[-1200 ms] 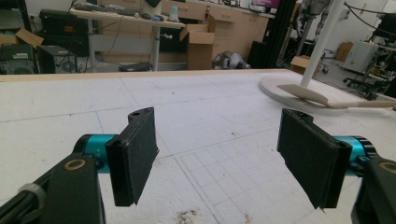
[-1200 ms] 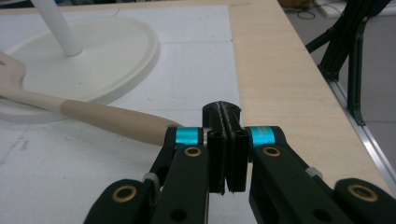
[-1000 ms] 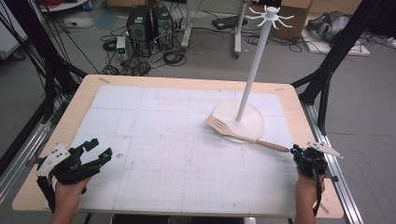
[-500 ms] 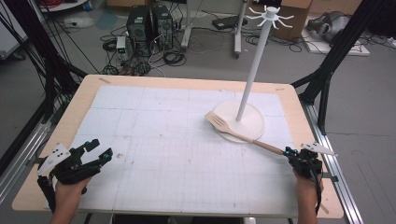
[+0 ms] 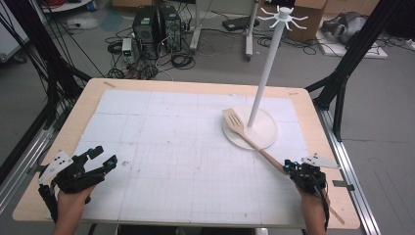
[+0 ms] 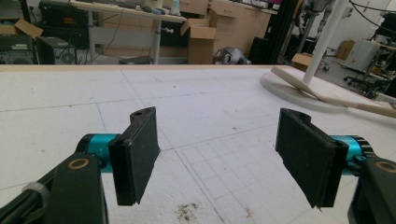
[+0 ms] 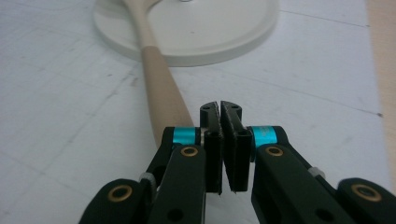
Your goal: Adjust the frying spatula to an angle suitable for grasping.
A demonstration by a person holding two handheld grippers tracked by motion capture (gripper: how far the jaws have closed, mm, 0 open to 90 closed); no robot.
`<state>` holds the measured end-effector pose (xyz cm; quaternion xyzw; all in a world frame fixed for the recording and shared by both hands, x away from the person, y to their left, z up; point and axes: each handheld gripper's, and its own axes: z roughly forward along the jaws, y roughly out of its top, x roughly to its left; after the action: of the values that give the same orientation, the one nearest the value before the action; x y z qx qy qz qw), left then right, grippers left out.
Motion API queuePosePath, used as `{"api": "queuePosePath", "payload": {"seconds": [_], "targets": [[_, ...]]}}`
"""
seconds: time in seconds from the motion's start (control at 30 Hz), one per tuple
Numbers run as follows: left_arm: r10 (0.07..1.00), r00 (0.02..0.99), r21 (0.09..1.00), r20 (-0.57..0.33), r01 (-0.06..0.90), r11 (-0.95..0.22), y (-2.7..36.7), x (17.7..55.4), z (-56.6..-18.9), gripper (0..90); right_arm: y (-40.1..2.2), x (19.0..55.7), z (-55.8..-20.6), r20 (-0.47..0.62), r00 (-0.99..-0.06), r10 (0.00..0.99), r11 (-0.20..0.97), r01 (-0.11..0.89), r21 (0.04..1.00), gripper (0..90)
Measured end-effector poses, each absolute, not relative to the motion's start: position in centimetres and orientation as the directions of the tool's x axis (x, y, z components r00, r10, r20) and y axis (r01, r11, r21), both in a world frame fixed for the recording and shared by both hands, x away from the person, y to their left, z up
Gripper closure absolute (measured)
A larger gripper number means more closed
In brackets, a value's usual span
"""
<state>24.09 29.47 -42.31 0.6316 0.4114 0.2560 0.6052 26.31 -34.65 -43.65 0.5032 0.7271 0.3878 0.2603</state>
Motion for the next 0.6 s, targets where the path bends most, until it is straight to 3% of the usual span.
{"api": "queuePosePath", "payload": {"seconds": [0.2, 0.23, 0.33, 0.37, 0.4, 0.43, 0.47, 0.5, 0.6], "targets": [[0.832, 0.524, 0.974, -0.179, 0.211, 0.077, 29.7, 24.1, -42.3, 30.6, -33.1, 26.0, -43.5, 0.017, -0.410, 0.912, 0.221, 0.526, 0.821, 86.3], [0.833, 0.522, 0.974, -0.181, 0.212, 0.079, 29.8, 24.1, -42.3, 30.6, -33.0, 25.9, -43.3, 0.024, -0.405, 0.914, 0.208, 0.519, 0.829, 79.3], [0.834, 0.521, 0.974, -0.180, 0.212, 0.078, 29.8, 24.1, -42.3, 30.6, -33.0, 25.9, -43.0, 0.039, -0.401, 0.915, 0.188, 0.511, 0.839, 72.9], [0.834, 0.521, 0.974, -0.181, 0.215, 0.077, 29.8, 24.2, -42.4, 30.6, -32.8, 26.1, -42.6, 0.058, -0.394, 0.917, 0.159, 0.498, 0.853, 58.3], [0.834, 0.521, 0.974, -0.181, 0.215, 0.077, 29.8, 24.2, -42.4, 30.7, -32.8, 26.1, -42.6, 0.058, -0.394, 0.917, 0.159, 0.498, 0.853, 58.3], [0.834, 0.522, 0.973, -0.180, 0.217, 0.074, 29.7, 24.2, -42.4, 30.7, -32.4, 26.5, -42.2, 0.079, -0.397, 0.914, 0.137, 0.487, 0.863, 49.0], [0.834, 0.522, 0.973, -0.180, 0.217, 0.074, 29.7, 24.2, -42.4, 30.7, -32.4, 26.5, -42.2, 0.079, -0.397, 0.914, 0.137, 0.487, 0.863, 49.0], [0.834, 0.522, 0.974, -0.179, 0.216, 0.074, 29.7, 24.2, -42.4, 30.8, -31.7, 27.3, -41.9, 0.067, -0.415, 0.907, 0.159, 0.487, 0.859, 41.7], [0.835, 0.520, 0.973, -0.181, 0.216, 0.076, 29.8, 24.1, -42.4, 30.8, -30.7, 28.9, -41.5, 0.044, -0.457, 0.888, 0.220, 0.508, 0.833, 35.1]]}}
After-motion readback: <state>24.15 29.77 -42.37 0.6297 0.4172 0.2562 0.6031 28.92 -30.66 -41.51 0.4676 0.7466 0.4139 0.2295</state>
